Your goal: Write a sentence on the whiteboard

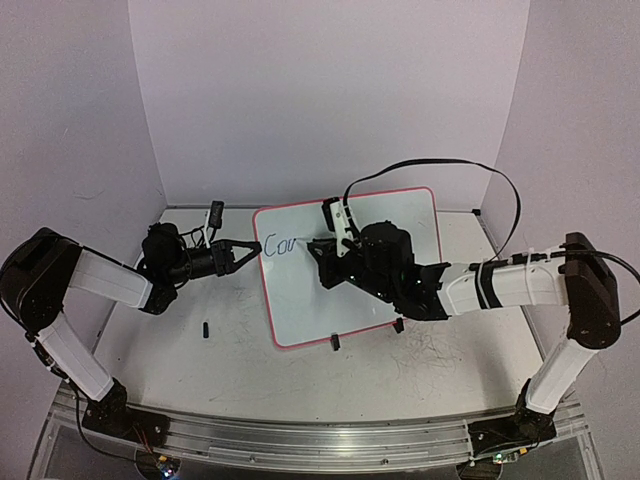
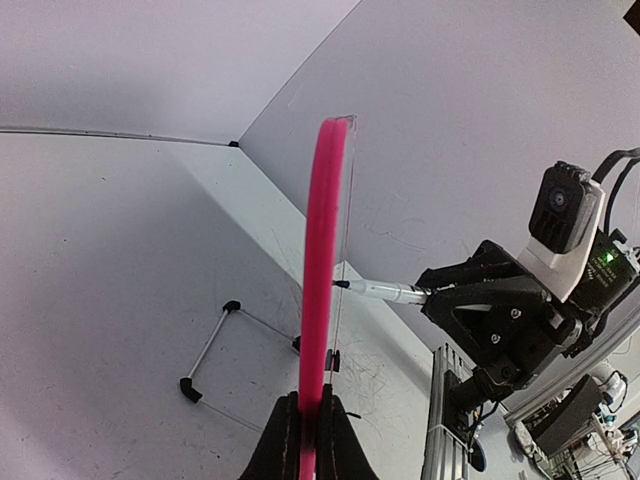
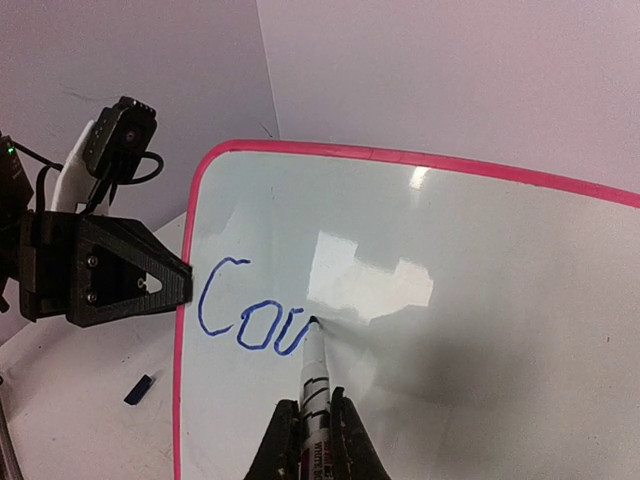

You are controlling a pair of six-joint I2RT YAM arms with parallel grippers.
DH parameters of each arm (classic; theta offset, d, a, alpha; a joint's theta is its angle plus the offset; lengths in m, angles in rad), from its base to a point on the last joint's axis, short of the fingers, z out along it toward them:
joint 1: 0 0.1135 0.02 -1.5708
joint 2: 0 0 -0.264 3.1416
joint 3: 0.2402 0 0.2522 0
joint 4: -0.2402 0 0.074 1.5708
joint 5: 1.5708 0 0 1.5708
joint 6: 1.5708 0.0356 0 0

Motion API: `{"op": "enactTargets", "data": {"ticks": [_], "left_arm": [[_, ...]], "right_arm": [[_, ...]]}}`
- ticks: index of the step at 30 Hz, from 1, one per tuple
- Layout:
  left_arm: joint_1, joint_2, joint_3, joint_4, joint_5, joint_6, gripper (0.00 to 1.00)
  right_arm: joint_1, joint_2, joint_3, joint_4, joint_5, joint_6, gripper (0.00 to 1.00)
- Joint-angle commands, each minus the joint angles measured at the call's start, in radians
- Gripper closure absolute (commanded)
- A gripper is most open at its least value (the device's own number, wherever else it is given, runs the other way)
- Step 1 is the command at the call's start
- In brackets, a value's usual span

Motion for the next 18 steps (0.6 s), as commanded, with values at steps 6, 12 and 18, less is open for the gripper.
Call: {"op": "enactTargets", "data": {"ticks": [6, 12, 18], "left_arm": [[-0.019, 0.004, 0.029, 0.010, 0.042, -0.021, 1.00], [-0.019, 0.002, 0.029, 0.009, 0.041, -0.021, 1.00], [-0.019, 0.007, 0.035, 0.009, 0.041, -0.022, 1.00]], "right_arm": [[-0.020, -0.012, 0.041, 0.001, 0.033, -0.006, 1.00], [-0.018, -0.017, 0.006, -0.003, 0.006, 0.010, 1.00], [-0.018, -0.027, -0.026, -0.008, -0.005, 0.019, 1.00]]}}
